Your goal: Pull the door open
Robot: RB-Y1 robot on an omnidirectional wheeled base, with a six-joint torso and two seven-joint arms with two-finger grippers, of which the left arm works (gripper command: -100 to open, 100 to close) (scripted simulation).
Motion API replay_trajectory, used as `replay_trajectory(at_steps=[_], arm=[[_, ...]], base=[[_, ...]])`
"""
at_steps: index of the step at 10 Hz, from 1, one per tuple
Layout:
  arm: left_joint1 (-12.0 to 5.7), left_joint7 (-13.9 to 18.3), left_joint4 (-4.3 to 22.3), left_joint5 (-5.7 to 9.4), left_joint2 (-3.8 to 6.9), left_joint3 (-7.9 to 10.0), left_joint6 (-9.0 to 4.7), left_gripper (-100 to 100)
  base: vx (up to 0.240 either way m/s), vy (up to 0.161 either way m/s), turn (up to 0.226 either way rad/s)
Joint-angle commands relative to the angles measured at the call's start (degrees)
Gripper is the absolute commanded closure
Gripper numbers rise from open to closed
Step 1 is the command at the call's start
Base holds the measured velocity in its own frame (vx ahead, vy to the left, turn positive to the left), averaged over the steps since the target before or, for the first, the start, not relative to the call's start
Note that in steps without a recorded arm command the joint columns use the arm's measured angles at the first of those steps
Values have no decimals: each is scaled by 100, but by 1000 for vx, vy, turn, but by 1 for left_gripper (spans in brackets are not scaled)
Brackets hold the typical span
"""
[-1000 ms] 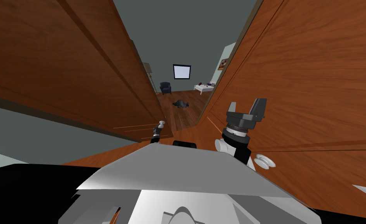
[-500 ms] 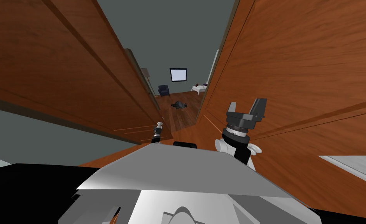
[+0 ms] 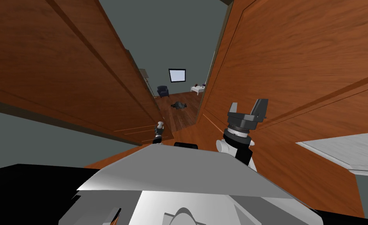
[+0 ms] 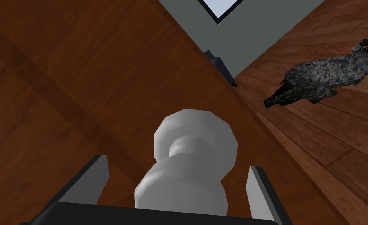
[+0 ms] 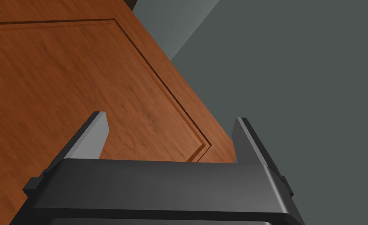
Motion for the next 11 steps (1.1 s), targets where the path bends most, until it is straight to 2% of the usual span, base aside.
replay_trajectory(at_steps=[1,3,4,6,7,8,9,11], arm=[[12,192,-32,70,-4,-29,12,-100],[62,562,-144,305,-27,-127,45,-100],[62,641,-144,305,-27,-127,45,-100],[112,1002,-258,544,-50,-227,78,-100],[112,1093,-258,544,-50,-227,78,-100],[137,1292,-314,661,-62,-276,94,-100],[137,1317,-314,661,-62,-276,94,-100],[185,1691,-422,886,-84,-371,125,-100]], base=[[-57,14,-30],[-76,11,-83],[-63,14,-37],[-64,16,-80],[-59,20,-34],[-67,10,-53],[-52,5,-34],[-64,12,-81]])
